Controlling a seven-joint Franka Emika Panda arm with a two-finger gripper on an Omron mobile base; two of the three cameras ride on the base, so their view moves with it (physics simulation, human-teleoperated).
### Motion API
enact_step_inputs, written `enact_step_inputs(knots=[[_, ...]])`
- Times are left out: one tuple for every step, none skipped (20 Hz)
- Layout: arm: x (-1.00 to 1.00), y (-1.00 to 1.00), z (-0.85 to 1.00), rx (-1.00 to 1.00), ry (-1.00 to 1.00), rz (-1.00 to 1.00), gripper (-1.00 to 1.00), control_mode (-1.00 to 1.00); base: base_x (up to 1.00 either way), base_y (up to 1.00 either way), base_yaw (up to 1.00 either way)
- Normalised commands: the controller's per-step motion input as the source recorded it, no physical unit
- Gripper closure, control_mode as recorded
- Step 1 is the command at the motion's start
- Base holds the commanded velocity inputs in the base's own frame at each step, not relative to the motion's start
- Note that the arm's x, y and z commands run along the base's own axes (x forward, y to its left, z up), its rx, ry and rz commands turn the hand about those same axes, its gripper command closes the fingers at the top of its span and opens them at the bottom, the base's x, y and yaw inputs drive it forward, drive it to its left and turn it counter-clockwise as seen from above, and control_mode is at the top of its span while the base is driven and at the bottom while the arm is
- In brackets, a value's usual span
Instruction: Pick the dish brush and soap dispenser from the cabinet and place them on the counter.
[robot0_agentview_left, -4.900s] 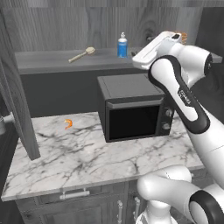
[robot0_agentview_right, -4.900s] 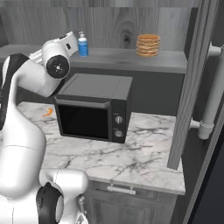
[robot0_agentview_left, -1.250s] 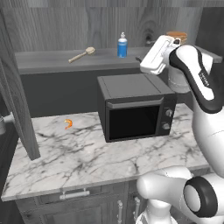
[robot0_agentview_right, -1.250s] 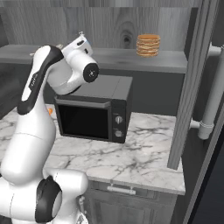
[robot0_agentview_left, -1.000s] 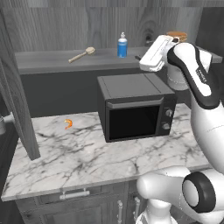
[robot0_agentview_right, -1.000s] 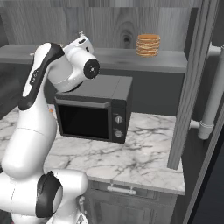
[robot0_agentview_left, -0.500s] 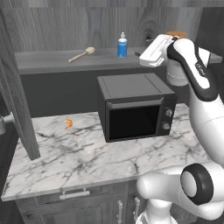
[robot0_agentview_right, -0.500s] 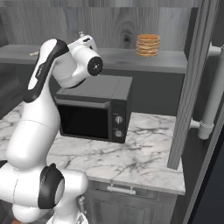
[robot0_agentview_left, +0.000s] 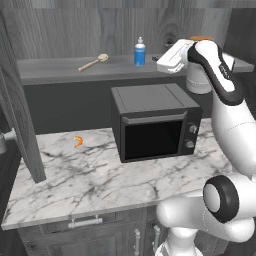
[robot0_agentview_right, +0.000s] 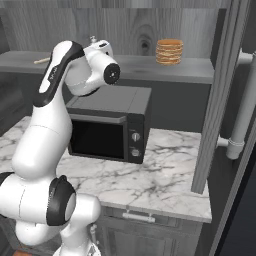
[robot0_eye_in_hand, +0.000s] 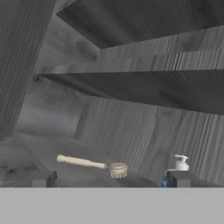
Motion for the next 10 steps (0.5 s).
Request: enact_step_inputs(knots=[[0.25,0.00,0.00,0.02,0.02,0.00,-1.00,-1.00,0.00,0.00,0.00],[0.25,0.00,0.00,0.01,0.02,0.00,-1.00,-1.00,0.00,0.00,0.00],[0.24,0.00,0.00,0.01,0.02,0.00,-1.00,-1.00,0.00,0.00,0.00],[0.23,0.00,0.00,0.01,0.02,0.00,-1.00,-1.00,0.00,0.00,0.00],[0.23,0.00,0.00,0.01,0.02,0.00,-1.00,-1.00,0.00,0.00,0.00],[0.22,0.00,0.00,0.01,0.03,0.00,-1.00,-1.00,0.00,0.00,0.00],[0.22,0.00,0.00,0.00,0.03,0.00,-1.00,-1.00,0.00,0.00,0.00],[0.23,0.00,0.00,0.00,0.03,0.00,-1.00,-1.00,0.00,0.00,0.00],[0.23,0.00,0.00,0.00,0.03,0.00,-1.00,-1.00,0.00,0.00,0.00],[0.25,0.00,0.00,0.00,0.04,0.00,-1.00,-1.00,0.00,0.00,0.00]])
